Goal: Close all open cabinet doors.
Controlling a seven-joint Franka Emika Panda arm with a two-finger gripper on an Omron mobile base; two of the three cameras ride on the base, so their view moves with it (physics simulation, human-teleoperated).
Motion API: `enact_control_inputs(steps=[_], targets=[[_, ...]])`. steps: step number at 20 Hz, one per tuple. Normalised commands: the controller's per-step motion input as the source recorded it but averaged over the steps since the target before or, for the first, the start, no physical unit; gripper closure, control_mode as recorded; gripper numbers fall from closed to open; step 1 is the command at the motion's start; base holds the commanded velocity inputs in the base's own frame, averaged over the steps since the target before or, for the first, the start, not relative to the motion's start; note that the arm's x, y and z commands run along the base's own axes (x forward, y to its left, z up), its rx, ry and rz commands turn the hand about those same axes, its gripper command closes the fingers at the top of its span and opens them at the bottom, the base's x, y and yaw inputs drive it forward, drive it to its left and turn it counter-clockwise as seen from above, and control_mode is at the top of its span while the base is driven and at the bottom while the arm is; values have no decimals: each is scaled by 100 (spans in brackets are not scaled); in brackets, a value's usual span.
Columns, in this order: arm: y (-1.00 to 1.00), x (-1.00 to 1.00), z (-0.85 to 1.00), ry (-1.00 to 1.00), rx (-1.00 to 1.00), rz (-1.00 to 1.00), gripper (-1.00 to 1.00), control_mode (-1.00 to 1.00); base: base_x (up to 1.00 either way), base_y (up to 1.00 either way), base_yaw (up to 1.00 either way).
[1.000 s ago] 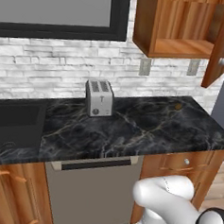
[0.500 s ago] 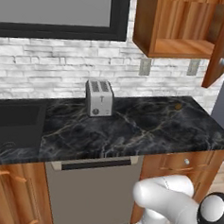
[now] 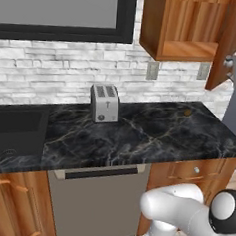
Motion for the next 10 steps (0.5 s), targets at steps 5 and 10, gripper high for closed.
enact_control_inputs(steps=[5, 10], targets=[[30, 70, 0, -1, 4, -1, -100, -100, 0, 0, 0], [30, 77, 0, 2, 0, -4, -100, -100, 0, 0, 0]])
